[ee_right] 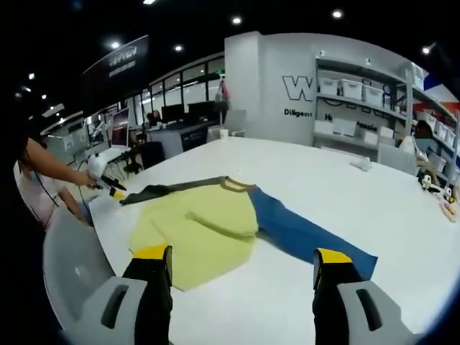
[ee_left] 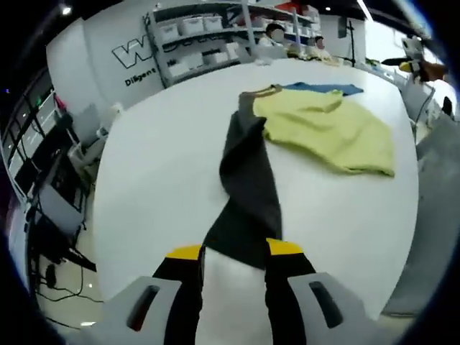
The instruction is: Fold the garment on the visible template until the final outline fits inside the template.
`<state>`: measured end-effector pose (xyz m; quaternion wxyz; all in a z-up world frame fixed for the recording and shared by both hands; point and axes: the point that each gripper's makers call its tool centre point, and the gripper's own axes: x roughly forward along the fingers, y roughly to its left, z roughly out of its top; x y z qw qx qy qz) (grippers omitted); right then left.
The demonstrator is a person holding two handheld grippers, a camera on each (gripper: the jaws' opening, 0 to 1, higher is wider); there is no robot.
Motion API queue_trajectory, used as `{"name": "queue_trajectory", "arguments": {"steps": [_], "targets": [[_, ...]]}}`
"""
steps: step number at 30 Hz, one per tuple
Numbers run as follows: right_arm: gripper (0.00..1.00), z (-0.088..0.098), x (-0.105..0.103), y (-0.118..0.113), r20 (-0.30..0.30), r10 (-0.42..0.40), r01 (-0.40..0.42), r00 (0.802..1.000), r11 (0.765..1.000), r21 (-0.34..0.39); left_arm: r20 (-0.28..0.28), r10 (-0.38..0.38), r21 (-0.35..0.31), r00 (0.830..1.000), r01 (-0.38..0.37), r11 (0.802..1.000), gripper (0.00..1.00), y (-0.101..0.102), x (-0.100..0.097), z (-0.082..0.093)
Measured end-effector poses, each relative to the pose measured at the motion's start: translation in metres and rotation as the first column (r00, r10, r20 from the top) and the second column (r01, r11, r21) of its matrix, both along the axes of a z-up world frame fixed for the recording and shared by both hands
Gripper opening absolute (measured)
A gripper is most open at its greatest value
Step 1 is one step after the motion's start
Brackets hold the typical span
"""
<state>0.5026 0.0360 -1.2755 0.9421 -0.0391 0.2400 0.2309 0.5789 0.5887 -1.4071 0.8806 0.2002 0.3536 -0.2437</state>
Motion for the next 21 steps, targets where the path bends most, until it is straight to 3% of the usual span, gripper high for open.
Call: {"name": "queue_trajectory", "arguments": {"steps": [4,8,12,14,17,19,20,21], "targets": [[0.78,0.001,0.001,0.000,0.000,0.000,0.000,1.000,1.000,0.000,-0.006,0.007,0.020,1.000,-0.007,1.000,0.30,0.003,0.005,0.000],[0.78,0.001,0.000,-0.001,-0.006,-0.003,0.003,1.000,1.000,0.000,-0.054,-0.044,-0.019,0.998,0.043,0.999,0.32,-0.017,0.003,-0.007],[0.78,0.001,-0.001,-0.003,-0.007,-0.008,0.008,1.000,1.000,-0.005,-0.078,-0.047,-0.001,0.996,0.047,0.999,0.31,-0.023,0.006,-0.016],[0.78,0.003,-0.002,-0.005,-0.005,-0.013,0.013,1.000,1.000,-0.005,-0.096,-0.066,0.011,0.993,0.067,0.998,0.25,-0.026,0.004,-0.021],[0.78,0.004,-0.001,-0.008,-0.003,-0.022,0.022,1.000,1.000,-0.008,-0.077,-0.096,0.018,0.992,0.098,0.995,0.13,-0.030,0.006,-0.021],[0.77,0.003,-0.001,-0.009,-0.004,-0.030,0.030,1.000,1.000,-0.006,-0.065,-0.140,0.073,0.988,0.145,0.987,0.02,-0.027,0.007,-0.023],[0.77,0.003,-0.002,-0.008,-0.006,-0.031,0.030,1.000,1.000,-0.007,-0.042,-0.162,0.094,0.986,0.165,0.982,0.02,-0.027,0.010,-0.021],[0.77,0.002,-0.002,-0.008,-0.007,-0.031,0.031,1.000,0.999,-0.008,-0.066,-0.138,0.075,0.988,0.143,0.987,0.02,-0.028,0.008,-0.022]]}}
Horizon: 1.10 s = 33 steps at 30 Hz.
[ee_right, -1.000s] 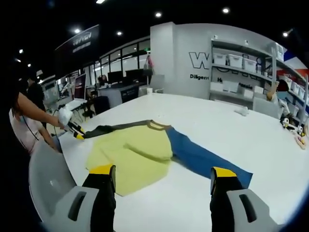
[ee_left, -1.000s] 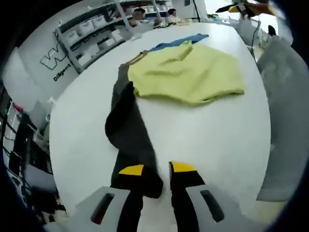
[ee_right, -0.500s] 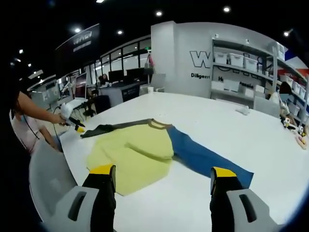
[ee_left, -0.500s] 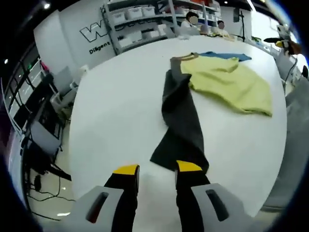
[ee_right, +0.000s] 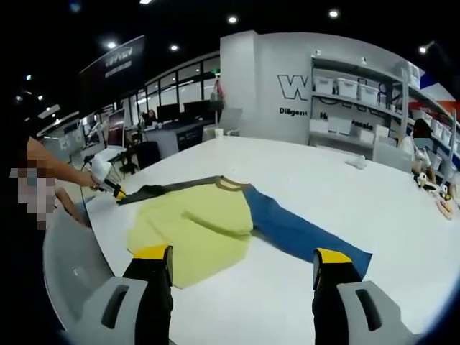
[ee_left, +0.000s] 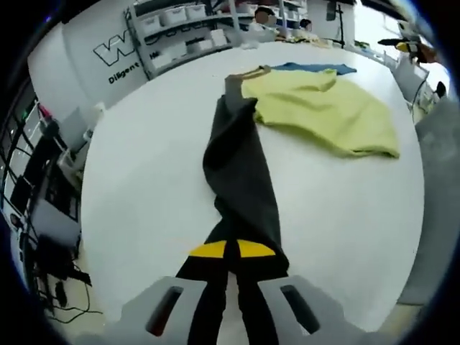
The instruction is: Fold the garment on the visible template until the final outline fits inside the template.
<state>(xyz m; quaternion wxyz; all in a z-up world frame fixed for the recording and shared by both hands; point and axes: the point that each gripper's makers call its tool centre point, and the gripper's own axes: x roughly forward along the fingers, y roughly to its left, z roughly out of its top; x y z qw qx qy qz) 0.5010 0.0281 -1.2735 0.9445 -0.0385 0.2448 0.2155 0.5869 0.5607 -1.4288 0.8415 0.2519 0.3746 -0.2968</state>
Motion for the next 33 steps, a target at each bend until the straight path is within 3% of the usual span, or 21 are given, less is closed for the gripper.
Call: {"name": "queue_trajectory", "arguments": {"steps": [2,3,6,9,12,14,19,20,23,25,27,33], "targets": [[0.77,-0.002,0.001,0.002,-0.002,0.001,-0.001,1.000,1.000,0.004,-0.018,0.035,0.071,0.999,-0.034,0.997,0.02,0.011,0.005,0.002],[0.77,-0.002,0.001,0.004,-0.003,0.003,-0.003,1.000,1.000,0.004,0.056,-0.023,0.118,0.998,0.017,0.993,0.01,0.014,0.018,0.013],[0.77,0.000,0.002,0.009,0.003,0.012,-0.012,1.000,1.000,0.003,0.140,0.055,0.069,0.989,-0.065,0.995,0.01,0.021,0.042,0.043],[0.77,0.000,0.003,0.012,0.007,0.014,-0.014,1.000,1.000,0.009,0.250,0.043,0.103,0.967,-0.071,0.992,0.01,0.033,0.067,0.080],[0.77,-0.001,0.004,0.013,0.008,0.016,-0.017,1.000,1.000,0.013,0.317,0.073,0.056,0.946,-0.096,0.994,0.02,0.037,0.085,0.115],[0.77,-0.001,0.004,0.014,0.007,0.017,-0.017,1.000,1.000,0.015,0.376,0.111,0.016,0.920,-0.126,0.992,0.02,0.042,0.098,0.145],[0.77,-0.002,0.004,0.016,0.011,0.019,-0.020,1.000,1.000,0.024,0.484,0.194,-0.060,0.853,-0.189,0.980,0.02,0.057,0.109,0.188],[0.77,-0.002,0.005,0.016,0.012,0.019,-0.019,1.000,0.999,0.027,0.479,0.191,-0.052,0.857,-0.189,0.981,0.02,0.059,0.107,0.188],[0.77,-0.003,0.004,0.016,0.012,0.021,-0.021,1.000,0.999,0.029,0.498,0.211,-0.026,0.841,-0.228,0.973,0.02,0.072,0.104,0.189],[0.77,-0.003,0.004,0.016,0.011,0.020,-0.021,1.000,0.999,0.035,0.463,0.254,-0.033,0.849,-0.269,0.962,0.02,0.083,0.098,0.177],[0.77,-0.005,0.004,0.016,0.009,0.022,-0.022,1.000,0.999,0.035,0.459,0.249,-0.021,0.853,-0.270,0.963,0.02,0.088,0.096,0.169],[0.77,-0.005,0.003,0.018,0.005,0.029,-0.029,1.000,0.999,0.033,0.362,0.288,0.015,0.887,-0.314,0.949,0.02,0.100,0.078,0.124]]}}
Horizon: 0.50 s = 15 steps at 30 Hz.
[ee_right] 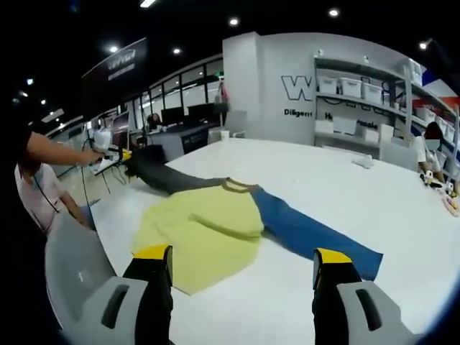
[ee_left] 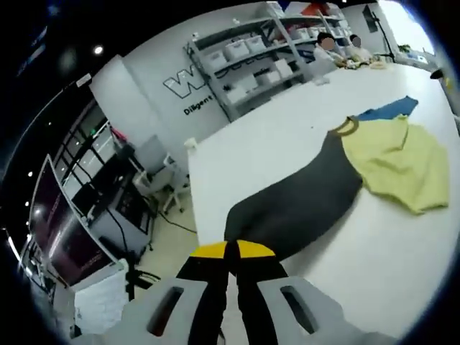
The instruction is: Fold the garment on the visible template until the final outline fits inside the template.
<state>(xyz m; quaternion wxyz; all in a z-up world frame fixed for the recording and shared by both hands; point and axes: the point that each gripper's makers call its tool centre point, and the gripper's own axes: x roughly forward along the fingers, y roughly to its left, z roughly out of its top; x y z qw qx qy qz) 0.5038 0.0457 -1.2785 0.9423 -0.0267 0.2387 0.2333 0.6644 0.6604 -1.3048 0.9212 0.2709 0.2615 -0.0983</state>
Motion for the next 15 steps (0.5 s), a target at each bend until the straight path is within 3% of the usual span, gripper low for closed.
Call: {"name": "queue_trajectory", "arguments": {"steps": [6,11,15], "targets": [[0.77,0.005,-0.002,-0.004,0.005,-0.010,0.010,1.000,1.000,-0.003,-0.076,0.010,-0.020,0.997,-0.012,1.000,0.02,0.000,-0.008,-0.034],[0.77,0.003,-0.005,-0.009,-0.001,-0.030,0.030,1.000,1.000,-0.004,-0.071,0.004,-0.006,0.997,-0.004,1.000,0.02,-0.002,-0.004,-0.038],[0.77,-0.002,-0.008,-0.009,-0.013,-0.039,0.039,0.999,0.999,-0.006,-0.093,0.026,0.012,0.995,-0.025,1.000,0.03,0.008,-0.001,-0.044]]}}
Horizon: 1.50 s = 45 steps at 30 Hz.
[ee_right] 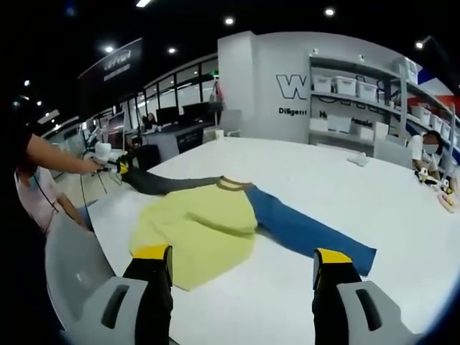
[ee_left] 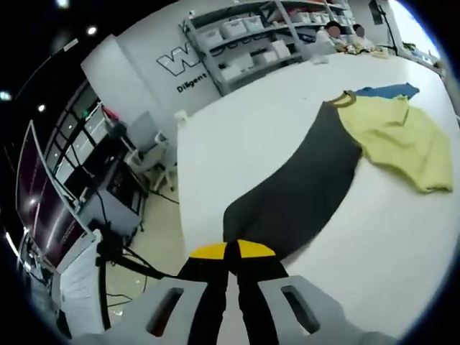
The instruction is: Fold the garment on the visible template until the final outline fits inside the template.
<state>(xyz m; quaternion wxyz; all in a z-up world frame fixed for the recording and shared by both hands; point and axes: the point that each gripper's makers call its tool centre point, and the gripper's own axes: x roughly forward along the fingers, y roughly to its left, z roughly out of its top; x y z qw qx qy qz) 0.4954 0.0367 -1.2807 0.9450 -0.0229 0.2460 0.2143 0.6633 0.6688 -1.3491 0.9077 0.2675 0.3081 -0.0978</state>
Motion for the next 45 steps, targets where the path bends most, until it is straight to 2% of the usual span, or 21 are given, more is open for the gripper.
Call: {"name": "queue_trajectory", "arguments": {"steps": [5,9,17,21,26,33,35,38,45], "targets": [[0.78,-0.005,-0.004,0.002,-0.017,-0.008,0.008,1.000,1.000,-0.001,-0.032,0.014,0.038,0.999,-0.013,0.999,0.06,0.012,-0.002,-0.012],[0.78,-0.009,-0.001,0.004,-0.030,-0.001,0.000,1.000,1.000,-0.007,-0.040,0.033,0.030,0.999,-0.032,0.999,0.22,0.019,-0.007,-0.019],[0.78,-0.007,0.011,0.015,-0.028,0.028,-0.028,0.999,1.000,-0.007,-0.079,0.049,0.036,0.996,-0.046,0.998,0.22,0.033,-0.029,-0.036],[0.78,-0.011,0.012,0.021,-0.034,0.045,-0.045,0.998,0.999,-0.002,-0.088,0.048,0.024,0.995,-0.046,0.999,0.22,0.031,-0.041,-0.039],[0.78,-0.016,0.011,0.028,-0.040,0.068,-0.068,0.997,0.998,-0.001,-0.075,0.028,0.001,0.997,-0.028,1.000,0.22,0.021,-0.047,-0.033],[0.78,-0.022,0.007,0.029,-0.041,0.074,-0.074,0.996,0.997,0.011,-0.037,-0.036,-0.052,0.999,0.034,0.998,0.24,-0.009,-0.049,-0.020],[0.78,-0.023,0.006,0.029,-0.042,0.075,-0.075,0.996,0.997,0.016,-0.037,-0.087,-0.042,0.996,0.086,0.995,0.27,-0.020,-0.050,-0.021],[0.78,-0.024,0.004,0.029,-0.042,0.081,-0.080,0.996,0.997,0.009,-0.045,-0.125,-0.043,0.991,0.123,0.991,0.31,-0.030,-0.053,-0.022],[0.80,-0.028,0.003,0.027,-0.037,0.086,-0.087,0.996,0.996,-0.003,-0.036,-0.203,-0.096,0.978,0.199,0.975,0.45,-0.062,-0.058,-0.016]]}}
